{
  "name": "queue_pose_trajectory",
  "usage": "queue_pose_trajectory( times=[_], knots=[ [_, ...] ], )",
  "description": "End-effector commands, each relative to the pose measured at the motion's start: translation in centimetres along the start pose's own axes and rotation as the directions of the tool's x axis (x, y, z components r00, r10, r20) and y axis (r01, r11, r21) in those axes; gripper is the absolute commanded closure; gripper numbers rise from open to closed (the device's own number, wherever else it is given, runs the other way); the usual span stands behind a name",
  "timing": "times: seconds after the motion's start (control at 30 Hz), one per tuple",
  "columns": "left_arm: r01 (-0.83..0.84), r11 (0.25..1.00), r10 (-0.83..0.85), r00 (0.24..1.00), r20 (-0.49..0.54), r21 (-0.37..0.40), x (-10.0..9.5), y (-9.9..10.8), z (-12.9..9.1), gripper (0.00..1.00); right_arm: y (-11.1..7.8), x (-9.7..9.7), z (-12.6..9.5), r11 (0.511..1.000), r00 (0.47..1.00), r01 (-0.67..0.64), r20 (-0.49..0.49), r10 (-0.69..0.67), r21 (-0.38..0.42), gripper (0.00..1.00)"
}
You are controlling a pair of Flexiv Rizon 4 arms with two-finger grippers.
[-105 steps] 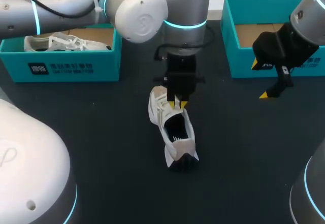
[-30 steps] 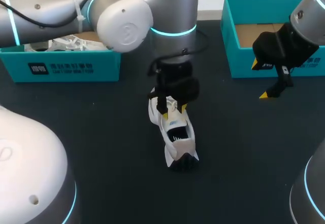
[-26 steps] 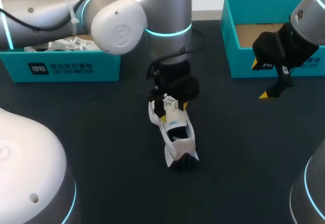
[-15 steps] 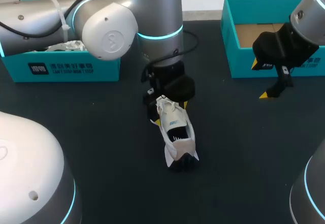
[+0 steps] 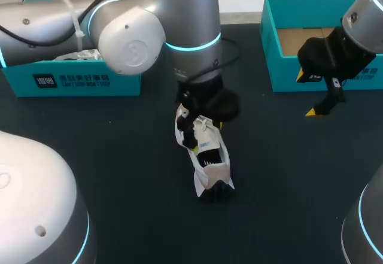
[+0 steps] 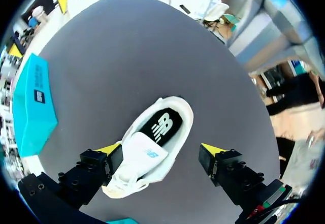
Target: Take the shoe out of the shoebox, open the shoe tongue, remove and reinsert the insole, then place the shoe into the shoebox
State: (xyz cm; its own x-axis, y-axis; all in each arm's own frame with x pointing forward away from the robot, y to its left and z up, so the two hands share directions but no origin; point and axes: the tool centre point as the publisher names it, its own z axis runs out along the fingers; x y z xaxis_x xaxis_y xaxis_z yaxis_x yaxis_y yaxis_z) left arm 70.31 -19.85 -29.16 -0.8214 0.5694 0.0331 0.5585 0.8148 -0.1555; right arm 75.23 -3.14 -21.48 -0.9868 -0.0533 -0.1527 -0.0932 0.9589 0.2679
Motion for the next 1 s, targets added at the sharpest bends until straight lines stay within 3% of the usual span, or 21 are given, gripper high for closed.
queue_pose_trajectory(
  times=[0.03, 0.43, 0.63, 0.7, 0.9, 1.0],
  knots=[
    [0.361, 0.93, -0.365, 0.929, 0.059, 0.061, 0.6, -1.2, 0.4, 0.0, 0.0, 0.0, 0.1, 1.0, 1.0, 0.0, 0.001, 0.0, 0.002, 0.0],
    [0.361, 0.93, -0.365, 0.929, 0.059, 0.061, 0.6, -1.2, 0.4, 0.0, 0.0, 0.0, 0.1, 1.0, 1.0, 0.0, 0.001, 0.0, 0.002, 0.0],
    [0.614, 0.789, -0.608, 0.785, 0.12, -0.019, 2.3, -2.8, -0.1, 0.0, 0.0, 0.0, 0.1, 1.0, 1.0, 0.0, 0.001, 0.0, 0.002, 0.0],
    [0.62, 0.784, -0.611, 0.778, 0.144, -0.027, 2.9, -3.3, -0.4, 0.0, 0.0, 0.0, 0.1, 1.0, 1.0, 0.0, 0.001, 0.0, 0.002, 0.0],
    [0.763, 0.647, -0.743, 0.633, 0.218, -0.013, 3.4, -5.2, 0.6, 0.0, 0.0, 0.0, 0.1, 1.0, 1.0, 0.0, 0.001, 0.0, 0.002, 0.0],
    [0.761, 0.649, -0.744, 0.634, 0.212, -0.002, 4.1, -6.4, 1.7, 0.0, 0.0, 0.0, 0.1, 1.0, 1.0, 0.0, 0.001, 0.0, 0.002, 0.0]
  ],
)
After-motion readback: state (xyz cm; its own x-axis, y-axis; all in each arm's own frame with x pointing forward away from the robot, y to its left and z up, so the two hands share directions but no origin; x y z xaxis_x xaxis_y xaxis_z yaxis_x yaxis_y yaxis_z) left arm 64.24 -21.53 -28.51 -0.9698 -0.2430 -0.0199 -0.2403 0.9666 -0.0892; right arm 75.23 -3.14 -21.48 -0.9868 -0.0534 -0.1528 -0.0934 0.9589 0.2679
